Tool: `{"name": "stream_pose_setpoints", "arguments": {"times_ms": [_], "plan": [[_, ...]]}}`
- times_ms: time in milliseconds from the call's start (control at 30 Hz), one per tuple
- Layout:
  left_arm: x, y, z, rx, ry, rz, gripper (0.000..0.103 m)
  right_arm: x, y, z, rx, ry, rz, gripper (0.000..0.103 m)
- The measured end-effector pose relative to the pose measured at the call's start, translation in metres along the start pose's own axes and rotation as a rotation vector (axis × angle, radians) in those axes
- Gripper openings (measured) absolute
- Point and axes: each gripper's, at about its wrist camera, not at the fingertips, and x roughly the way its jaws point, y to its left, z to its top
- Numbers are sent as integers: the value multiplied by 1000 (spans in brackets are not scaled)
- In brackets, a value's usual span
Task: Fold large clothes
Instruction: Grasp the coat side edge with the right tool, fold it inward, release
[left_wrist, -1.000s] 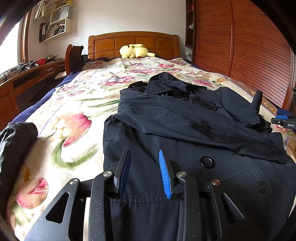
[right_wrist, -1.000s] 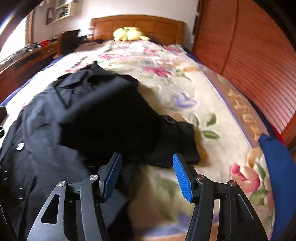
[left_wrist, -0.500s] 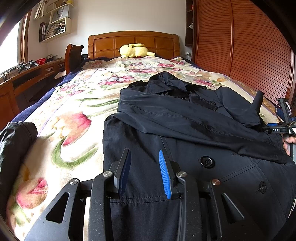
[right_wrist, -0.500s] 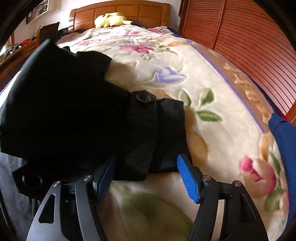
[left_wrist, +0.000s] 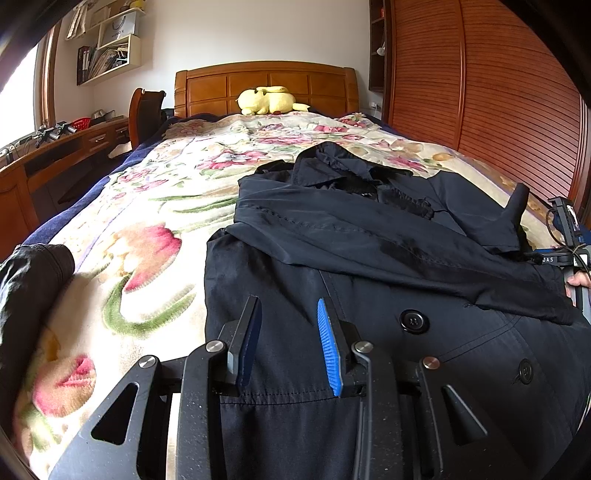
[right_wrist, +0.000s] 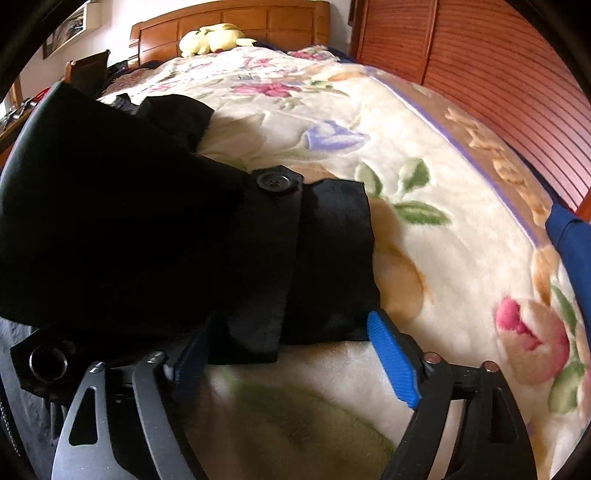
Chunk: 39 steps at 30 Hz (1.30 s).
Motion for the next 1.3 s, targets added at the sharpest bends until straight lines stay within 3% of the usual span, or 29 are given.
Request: {"name": "stream_pose_setpoints", "arguments": {"times_ms": [167, 333, 367, 400, 467, 500, 667, 833, 1033, 1200, 1300], "plan": [[-1, 0, 0, 1, -1, 0, 32, 6, -8, 3, 29, 23, 27, 90], [0, 0, 0, 1, 1, 1, 32, 4, -5, 3, 8, 13, 5, 86], [0, 0, 0, 2, 2, 1, 32, 0, -1, 4, -14, 6, 2, 74], [0, -1, 0, 5, 2, 1, 32, -7, 7, 3, -40, -3, 2, 49], [-1, -3, -1, 14, 1, 2, 33, -17, 19, 5, -96, -24, -20, 16], [-1, -4, -2, 19, 1, 4, 32, -20, 23, 6, -110, -24, -35, 12], [-3, -6, -1, 30, -1, -11, 32, -57, 36, 17, -131, -83, -23, 7], [-12, -5, -2, 24, 7, -54, 32, -131, 55, 32, -182, -225, 22, 7], [-27, 0, -5, 18, 20, -89, 32, -210, 104, 33, -292, -363, 124, 7], [-45, 3, -12, 58, 36, -69, 32, -240, 148, 15, -382, -402, 233, 7], [-59, 6, -17, 84, 51, -43, 32, -248, 168, -1, -420, -380, 320, 7]]}}
